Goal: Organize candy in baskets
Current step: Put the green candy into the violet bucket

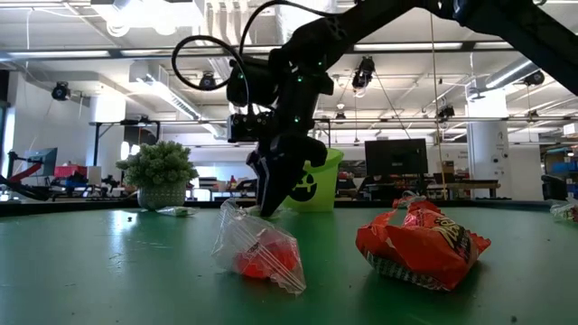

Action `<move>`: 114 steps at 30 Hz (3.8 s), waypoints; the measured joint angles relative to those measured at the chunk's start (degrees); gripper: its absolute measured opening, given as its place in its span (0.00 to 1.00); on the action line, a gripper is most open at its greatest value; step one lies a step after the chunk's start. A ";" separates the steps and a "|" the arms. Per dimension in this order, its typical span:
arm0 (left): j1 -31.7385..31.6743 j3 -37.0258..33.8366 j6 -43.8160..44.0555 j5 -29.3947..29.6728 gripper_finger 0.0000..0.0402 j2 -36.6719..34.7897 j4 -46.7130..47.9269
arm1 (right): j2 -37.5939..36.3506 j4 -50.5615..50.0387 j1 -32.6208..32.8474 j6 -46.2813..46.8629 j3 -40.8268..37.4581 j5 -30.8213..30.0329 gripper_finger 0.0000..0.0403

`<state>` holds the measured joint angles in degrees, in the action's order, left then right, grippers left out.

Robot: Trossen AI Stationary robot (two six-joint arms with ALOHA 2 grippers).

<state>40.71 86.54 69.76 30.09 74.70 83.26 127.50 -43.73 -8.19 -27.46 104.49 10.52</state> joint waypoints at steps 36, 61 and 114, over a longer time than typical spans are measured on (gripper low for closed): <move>0.00 0.00 -2.49 -0.57 0.29 0.51 0.33 | -2.59 -32.63 6.08 37.67 18.35 -0.03 0.02; 0.17 0.00 -8.42 -1.31 0.29 2.10 -0.41 | -19.94 -42.36 29.28 68.26 17.83 -17.54 0.02; 0.17 0.00 3.13 -0.63 0.29 1.27 -0.63 | -36.81 -35.64 48.70 76.48 -12.57 -15.56 0.02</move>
<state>40.88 86.54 72.89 29.45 75.96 82.63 90.69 -79.37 40.51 49.01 91.92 -5.04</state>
